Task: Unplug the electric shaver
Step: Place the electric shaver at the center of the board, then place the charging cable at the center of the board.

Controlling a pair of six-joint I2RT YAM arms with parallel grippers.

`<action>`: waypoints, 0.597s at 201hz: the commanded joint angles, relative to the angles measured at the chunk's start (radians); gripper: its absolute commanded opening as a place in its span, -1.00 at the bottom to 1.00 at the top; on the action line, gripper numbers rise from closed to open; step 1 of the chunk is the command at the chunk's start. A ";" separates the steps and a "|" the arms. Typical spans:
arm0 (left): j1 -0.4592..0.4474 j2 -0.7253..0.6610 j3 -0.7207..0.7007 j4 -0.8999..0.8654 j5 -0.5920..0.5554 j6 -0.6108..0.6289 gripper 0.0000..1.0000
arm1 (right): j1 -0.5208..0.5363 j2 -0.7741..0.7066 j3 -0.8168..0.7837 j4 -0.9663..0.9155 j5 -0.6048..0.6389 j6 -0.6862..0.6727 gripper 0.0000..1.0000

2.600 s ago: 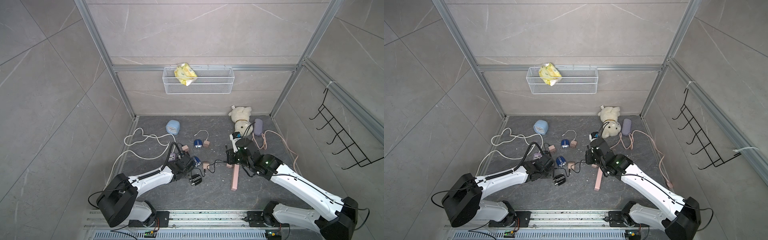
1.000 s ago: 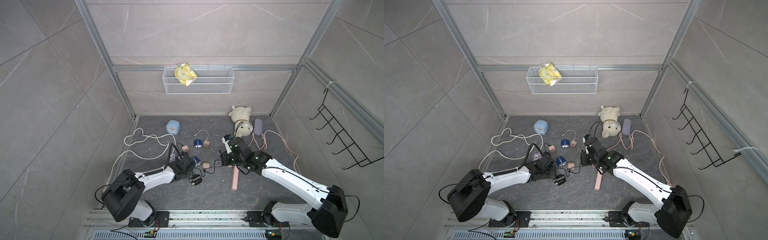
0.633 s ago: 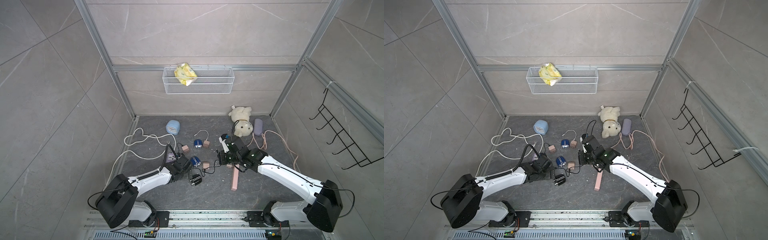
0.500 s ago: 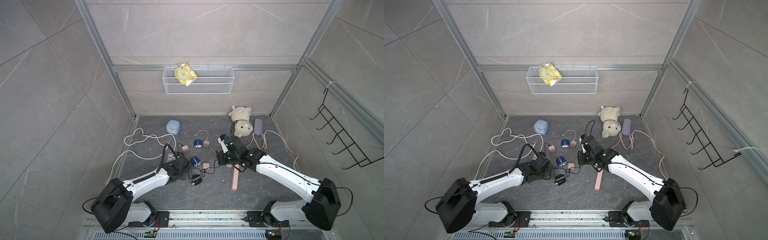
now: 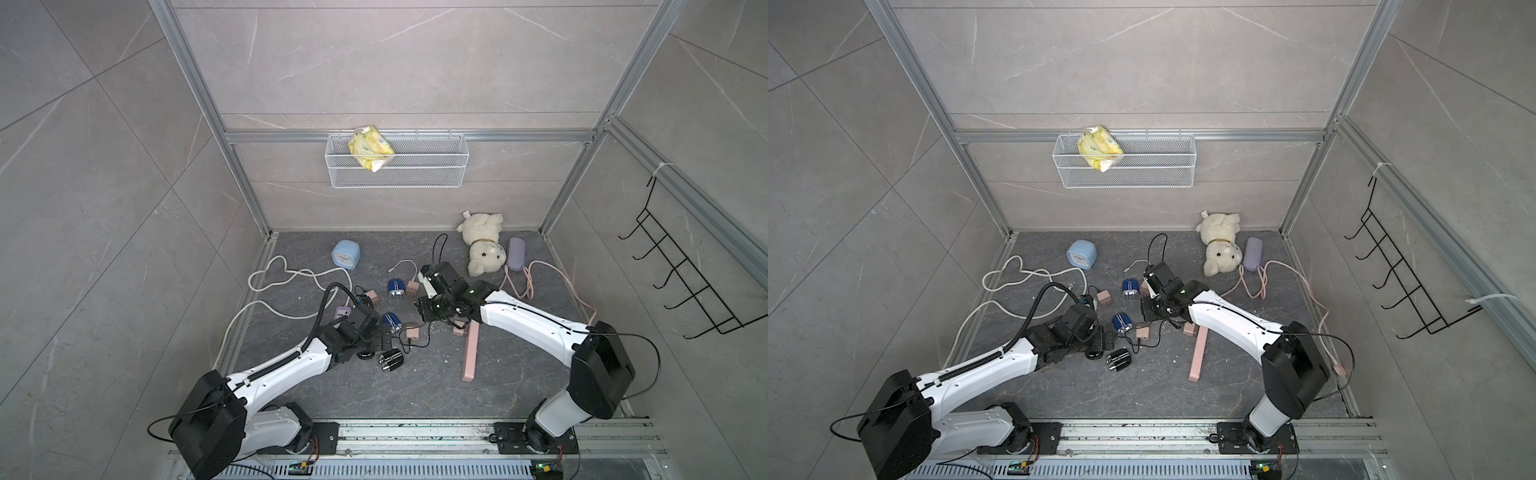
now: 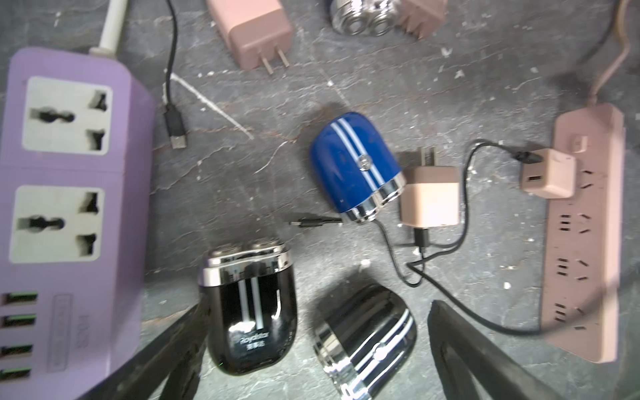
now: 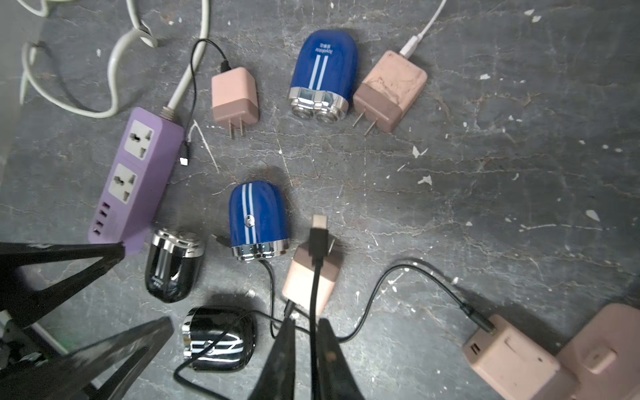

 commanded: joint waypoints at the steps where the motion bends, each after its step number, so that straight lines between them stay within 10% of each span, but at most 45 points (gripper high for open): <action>1: -0.007 -0.021 0.023 0.028 0.037 0.033 0.99 | -0.010 0.075 0.066 -0.033 0.043 -0.021 -0.68; 54: -0.017 -0.054 0.010 0.026 0.042 0.036 0.99 | -0.055 0.189 0.145 -0.034 0.039 -0.010 -0.72; 120: -0.051 -0.086 0.028 0.018 0.023 0.069 0.99 | -0.070 -0.054 -0.024 -0.224 0.225 0.065 0.19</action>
